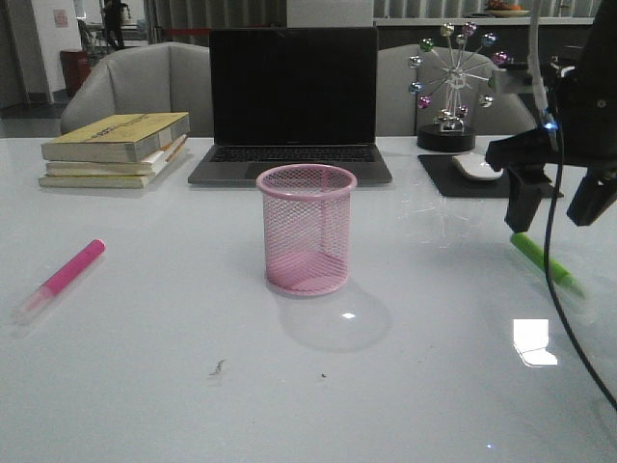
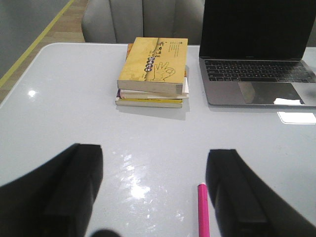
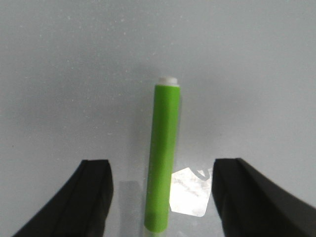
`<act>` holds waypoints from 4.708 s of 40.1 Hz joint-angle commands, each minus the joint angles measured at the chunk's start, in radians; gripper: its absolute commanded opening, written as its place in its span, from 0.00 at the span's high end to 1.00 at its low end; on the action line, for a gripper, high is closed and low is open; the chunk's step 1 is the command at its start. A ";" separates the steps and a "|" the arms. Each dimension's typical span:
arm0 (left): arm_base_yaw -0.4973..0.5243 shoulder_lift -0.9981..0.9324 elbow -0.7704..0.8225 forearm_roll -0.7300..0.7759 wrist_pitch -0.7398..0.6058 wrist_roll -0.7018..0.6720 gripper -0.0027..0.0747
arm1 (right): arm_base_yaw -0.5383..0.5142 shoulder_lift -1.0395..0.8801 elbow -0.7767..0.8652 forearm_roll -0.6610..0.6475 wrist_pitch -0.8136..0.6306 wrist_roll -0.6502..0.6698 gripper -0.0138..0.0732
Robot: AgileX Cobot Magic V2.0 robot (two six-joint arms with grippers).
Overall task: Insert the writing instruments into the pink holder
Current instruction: 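Close the right gripper on the lime-green marker, holding it upright, then lift the green marker and carry it above the pink mesh holder, then lower the green marker into the holder and open the right gripper, then raise the right gripper away from the holder, then move the left gripper down over the pink marker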
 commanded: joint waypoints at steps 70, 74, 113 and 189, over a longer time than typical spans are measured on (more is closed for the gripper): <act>-0.006 -0.007 -0.036 -0.001 -0.090 -0.009 0.31 | 0.228 -0.250 -0.025 0.061 -0.503 -0.011 0.78; -0.006 -0.007 -0.036 -0.001 -0.090 -0.009 0.31 | 0.290 -0.268 -0.001 0.061 -0.585 -0.011 0.78; -0.006 -0.007 -0.036 0.007 -0.092 -0.006 0.31 | 0.489 -0.186 0.228 0.065 -1.015 -0.011 0.68; -0.006 0.138 -0.156 -0.085 0.141 -0.006 0.31 | -0.134 -0.866 0.637 -0.056 -0.369 -0.011 0.39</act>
